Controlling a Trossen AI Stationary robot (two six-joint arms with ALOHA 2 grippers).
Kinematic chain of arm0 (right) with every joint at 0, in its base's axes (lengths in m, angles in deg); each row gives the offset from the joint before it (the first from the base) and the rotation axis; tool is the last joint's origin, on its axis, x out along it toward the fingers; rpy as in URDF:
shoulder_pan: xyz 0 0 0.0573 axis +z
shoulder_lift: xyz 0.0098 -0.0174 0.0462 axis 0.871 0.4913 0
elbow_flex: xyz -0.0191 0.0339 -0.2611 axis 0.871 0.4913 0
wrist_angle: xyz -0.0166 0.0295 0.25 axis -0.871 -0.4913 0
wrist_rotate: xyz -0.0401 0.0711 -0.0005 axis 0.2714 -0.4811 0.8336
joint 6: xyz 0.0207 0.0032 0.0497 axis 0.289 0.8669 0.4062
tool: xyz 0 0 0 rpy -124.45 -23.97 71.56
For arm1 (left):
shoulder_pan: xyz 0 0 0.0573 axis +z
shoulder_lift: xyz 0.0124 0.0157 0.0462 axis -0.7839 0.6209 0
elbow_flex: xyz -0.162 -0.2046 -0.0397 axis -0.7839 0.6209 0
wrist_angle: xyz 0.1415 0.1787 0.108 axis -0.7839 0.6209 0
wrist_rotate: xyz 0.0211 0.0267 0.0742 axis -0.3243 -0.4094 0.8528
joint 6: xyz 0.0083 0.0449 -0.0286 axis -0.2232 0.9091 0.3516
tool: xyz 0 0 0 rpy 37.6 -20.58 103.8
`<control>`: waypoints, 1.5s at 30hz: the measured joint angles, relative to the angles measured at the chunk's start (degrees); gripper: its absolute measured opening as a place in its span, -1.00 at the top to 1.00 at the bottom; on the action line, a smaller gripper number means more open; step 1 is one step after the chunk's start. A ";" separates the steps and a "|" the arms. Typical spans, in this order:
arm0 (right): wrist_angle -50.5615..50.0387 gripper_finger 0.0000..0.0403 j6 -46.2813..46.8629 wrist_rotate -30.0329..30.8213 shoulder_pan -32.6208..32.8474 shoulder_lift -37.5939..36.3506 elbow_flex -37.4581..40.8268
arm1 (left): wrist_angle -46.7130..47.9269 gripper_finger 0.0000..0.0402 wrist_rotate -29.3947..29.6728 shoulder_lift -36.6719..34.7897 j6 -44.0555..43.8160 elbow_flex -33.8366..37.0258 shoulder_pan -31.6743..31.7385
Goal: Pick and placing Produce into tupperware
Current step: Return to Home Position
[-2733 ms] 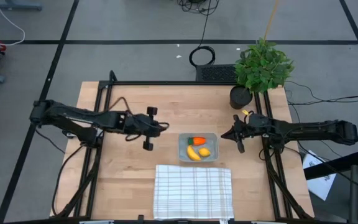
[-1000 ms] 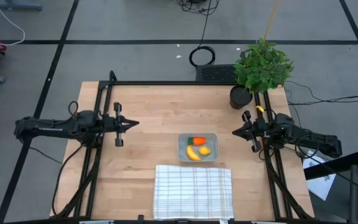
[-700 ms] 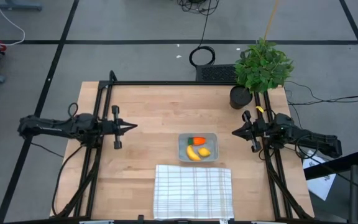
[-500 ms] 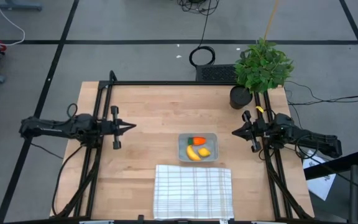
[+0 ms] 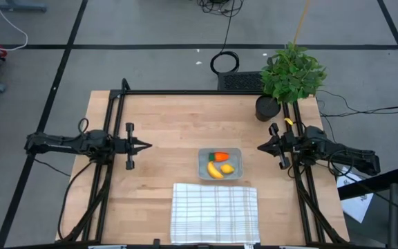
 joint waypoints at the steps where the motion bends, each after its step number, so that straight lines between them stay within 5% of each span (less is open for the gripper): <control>1: -0.03 1.00 0.00 0.12 -0.01 0.00 0.00 | -0.04 1.00 -0.55 -0.01 -0.25 0.16 0.01; 22: -0.02 1.00 2.51 0.38 0.00 0.46 2.35 | 3.76 1.00 5.93 0.03 -6.21 0.37 0.08; 45: 2.71 1.00 1.13 0.55 6.34 0.79 2.67 | 4.21 1.00 -2.54 0.01 -9.22 0.34 0.01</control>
